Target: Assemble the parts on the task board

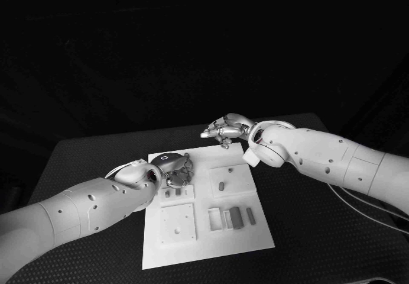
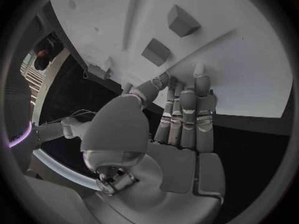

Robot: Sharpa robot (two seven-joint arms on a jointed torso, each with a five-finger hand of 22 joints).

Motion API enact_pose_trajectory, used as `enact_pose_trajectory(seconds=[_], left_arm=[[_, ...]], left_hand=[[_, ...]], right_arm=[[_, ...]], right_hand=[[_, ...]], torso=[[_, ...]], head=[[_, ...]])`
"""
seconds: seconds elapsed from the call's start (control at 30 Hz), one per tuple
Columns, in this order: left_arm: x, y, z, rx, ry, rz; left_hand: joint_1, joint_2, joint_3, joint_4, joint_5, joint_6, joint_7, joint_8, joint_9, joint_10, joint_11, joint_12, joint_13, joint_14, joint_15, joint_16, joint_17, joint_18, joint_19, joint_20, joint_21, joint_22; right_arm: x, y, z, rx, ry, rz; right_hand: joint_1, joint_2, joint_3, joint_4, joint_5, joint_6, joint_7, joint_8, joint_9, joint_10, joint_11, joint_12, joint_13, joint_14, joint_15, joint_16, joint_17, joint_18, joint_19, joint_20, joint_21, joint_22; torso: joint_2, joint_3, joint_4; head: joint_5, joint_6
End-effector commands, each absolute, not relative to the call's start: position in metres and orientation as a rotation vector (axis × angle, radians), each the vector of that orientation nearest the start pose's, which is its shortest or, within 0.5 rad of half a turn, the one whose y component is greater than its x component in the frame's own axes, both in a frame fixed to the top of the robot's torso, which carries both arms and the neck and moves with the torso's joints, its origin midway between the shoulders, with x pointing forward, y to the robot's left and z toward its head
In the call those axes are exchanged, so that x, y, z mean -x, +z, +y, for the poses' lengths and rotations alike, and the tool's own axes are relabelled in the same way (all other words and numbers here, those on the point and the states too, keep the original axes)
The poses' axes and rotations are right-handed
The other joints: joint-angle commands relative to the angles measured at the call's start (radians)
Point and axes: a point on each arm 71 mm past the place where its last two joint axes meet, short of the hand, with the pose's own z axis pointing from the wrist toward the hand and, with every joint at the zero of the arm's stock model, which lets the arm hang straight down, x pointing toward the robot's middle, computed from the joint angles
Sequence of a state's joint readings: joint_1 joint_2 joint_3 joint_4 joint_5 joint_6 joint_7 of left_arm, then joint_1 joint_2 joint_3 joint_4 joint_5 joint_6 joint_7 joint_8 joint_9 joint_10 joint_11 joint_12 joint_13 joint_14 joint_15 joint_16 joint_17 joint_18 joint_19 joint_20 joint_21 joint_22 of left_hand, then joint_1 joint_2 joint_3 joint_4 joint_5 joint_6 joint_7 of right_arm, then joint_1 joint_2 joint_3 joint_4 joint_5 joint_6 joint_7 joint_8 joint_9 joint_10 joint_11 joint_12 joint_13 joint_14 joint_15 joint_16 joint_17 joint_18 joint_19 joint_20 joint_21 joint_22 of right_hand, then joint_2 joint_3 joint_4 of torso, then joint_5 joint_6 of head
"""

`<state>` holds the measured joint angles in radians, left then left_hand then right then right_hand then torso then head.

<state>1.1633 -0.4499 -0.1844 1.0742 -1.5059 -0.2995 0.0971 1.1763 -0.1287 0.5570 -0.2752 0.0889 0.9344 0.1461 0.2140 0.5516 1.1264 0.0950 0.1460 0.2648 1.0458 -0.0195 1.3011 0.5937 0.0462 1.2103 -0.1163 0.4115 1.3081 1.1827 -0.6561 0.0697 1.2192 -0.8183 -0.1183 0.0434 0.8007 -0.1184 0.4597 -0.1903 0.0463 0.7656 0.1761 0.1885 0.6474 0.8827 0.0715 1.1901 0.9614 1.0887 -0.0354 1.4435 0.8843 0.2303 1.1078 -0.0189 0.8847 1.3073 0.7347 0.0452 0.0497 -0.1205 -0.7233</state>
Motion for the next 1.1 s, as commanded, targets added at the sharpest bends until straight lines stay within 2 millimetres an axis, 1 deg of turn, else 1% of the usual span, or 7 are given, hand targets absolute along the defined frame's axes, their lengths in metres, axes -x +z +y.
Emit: enact_pose_trajectory(seconds=[0.03, 0.23, 0.3, 0.4, 0.63, 0.87, 1.1], left_arm=[[-0.5159, -0.2724, 0.1093, -0.46, -0.698, 1.754], [-0.5169, -0.2729, 0.1101, -0.457, -0.693, 1.756], [-0.5175, -0.2732, 0.1104, -0.456, -0.689, 1.757], [-0.5181, -0.2736, 0.1104, -0.457, -0.686, 1.762], [-0.5181, -0.2744, 0.1075, -0.463, -0.686, 1.773], [-0.5188, -0.2778, 0.1067, -0.474, -0.663, 1.775], [-0.5193, -0.2796, 0.1075, -0.5, -0.632, 1.783]], left_hand=[[0.0, 0.012, 0.001, 0.002, 0.004, 0.007, -0.002, 0.004, -0.002, 0.009, -0.002, -0.003, 0.002, 0.008, 0.0, 0.007, 0.002, 0.064, 0.009, -0.002, 0.007, 0.017], [-0.001, 0.019, 0.003, 0.003, 0.004, 0.011, 0.0, 0.007, -0.005, 0.016, -0.003, -0.004, 0.005, 0.012, -0.001, 0.017, 0.002, 0.066, 0.015, -0.003, 0.014, 0.021], [-0.002, 0.022, 0.003, 0.005, 0.004, 0.012, 0.001, 0.008, -0.006, 0.018, -0.003, -0.004, 0.006, 0.013, -0.001, 0.019, 0.002, 0.066, 0.016, -0.004, 0.016, 0.022], [-0.006, 0.029, 0.003, 0.009, 0.005, 0.012, 0.004, 0.008, -0.007, 0.02, -0.003, -0.006, 0.008, 0.015, 0.0, 0.023, 0.002, 0.067, 0.019, -0.004, 0.018, 0.022], [-0.014, 0.028, 0.0, 0.012, 0.001, 0.013, 0.006, 0.009, -0.01, 0.021, -0.003, -0.008, 0.009, 0.017, 0.0, 0.028, 0.001, 0.069, 0.021, -0.004, 0.022, 0.022], [-0.009, 0.04, 0.004, 0.011, 0.001, 0.026, 0.006, 0.017, -0.013, 0.038, -0.009, -0.007, 0.016, 0.029, -0.006, 0.042, 0.0, 0.074, 0.034, -0.008, 0.035, 0.023], [-0.002, 0.043, 0.008, 0.005, 0.001, 0.035, 0.002, 0.022, -0.015, 0.048, -0.012, -0.006, 0.02, 0.035, -0.01, 0.046, -0.002, 0.075, 0.039, -0.01, 0.042, 0.023]], right_arm=[[-0.5435, -0.1854, -0.188, -0.413, 1.075, 1.81], [-0.5435, -0.1854, -0.188, -0.414, 1.075, 1.81], [-0.5435, -0.1854, -0.1878, -0.413, 1.075, 1.809], [-0.5434, -0.1853, -0.1875, -0.413, 1.076, 1.81], [-0.5435, -0.1854, -0.1871, -0.413, 1.076, 1.81], [-0.5435, -0.1854, -0.1863, -0.412, 1.078, 1.81], [-0.5434, -0.1854, -0.1864, -0.412, 1.077, 1.81]], right_hand=[[0.0, 0.006, -0.002, -0.005, 0.002, -0.002, 0.009, -0.004, 0.001, -0.006, 0.001, 0.006, -0.001, -0.008, -0.001, 0.005, -0.001, 0.031, -0.003, -0.007, -0.006, 0.016], [0.0, 0.006, -0.002, -0.005, 0.002, -0.001, 0.009, -0.004, 0.001, -0.006, 0.001, 0.006, -0.001, -0.008, -0.001, 0.005, -0.002, 0.031, -0.003, -0.007, -0.006, 0.016], [0.0, 0.006, -0.002, -0.005, 0.002, -0.001, 0.009, -0.004, 0.001, -0.006, 0.001, 0.006, -0.001, -0.008, -0.001, 0.005, -0.002, 0.031, -0.003, -0.007, -0.006, 0.016], [0.0, 0.006, -0.002, -0.005, 0.002, -0.001, 0.009, -0.004, 0.001, -0.006, 0.001, 0.006, -0.001, -0.008, -0.001, 0.005, -0.002, 0.031, -0.003, -0.007, -0.006, 0.016], [-0.001, 0.006, -0.002, -0.005, 0.002, -0.001, 0.009, -0.004, 0.001, -0.006, 0.001, 0.006, -0.001, -0.008, -0.001, 0.005, -0.002, 0.031, -0.003, -0.007, -0.006, 0.016], [-0.001, 0.006, -0.002, -0.005, 0.002, -0.001, 0.009, -0.004, 0.001, -0.006, 0.001, 0.006, -0.001, -0.008, -0.001, 0.005, -0.002, 0.031, -0.003, -0.007, -0.006, 0.016], [-0.001, 0.006, -0.002, -0.005, 0.002, -0.001, 0.009, -0.004, 0.001, -0.006, 0.001, 0.006, -0.001, -0.008, -0.001, 0.005, -0.002, 0.031, -0.003, -0.007, -0.006, 0.016]], torso=[[0.0, 0.0002, 0.0006], [0.0, 0.0, 0.0008], [0.0, 0.0005, 0.0008], [-0.001, 0.0004, 0.0004], [0.0, 0.0002, 0.0004], [0.0, 0.0003, -0.0002], [0.0, 0.0005, 0.0003]], head=[[-0.001, -0.001], [-0.002, -0.002], [-0.002, -0.002], [-0.004, -0.002], [-0.004, -0.003], [-0.006, -0.005], [-0.007, -0.006]])
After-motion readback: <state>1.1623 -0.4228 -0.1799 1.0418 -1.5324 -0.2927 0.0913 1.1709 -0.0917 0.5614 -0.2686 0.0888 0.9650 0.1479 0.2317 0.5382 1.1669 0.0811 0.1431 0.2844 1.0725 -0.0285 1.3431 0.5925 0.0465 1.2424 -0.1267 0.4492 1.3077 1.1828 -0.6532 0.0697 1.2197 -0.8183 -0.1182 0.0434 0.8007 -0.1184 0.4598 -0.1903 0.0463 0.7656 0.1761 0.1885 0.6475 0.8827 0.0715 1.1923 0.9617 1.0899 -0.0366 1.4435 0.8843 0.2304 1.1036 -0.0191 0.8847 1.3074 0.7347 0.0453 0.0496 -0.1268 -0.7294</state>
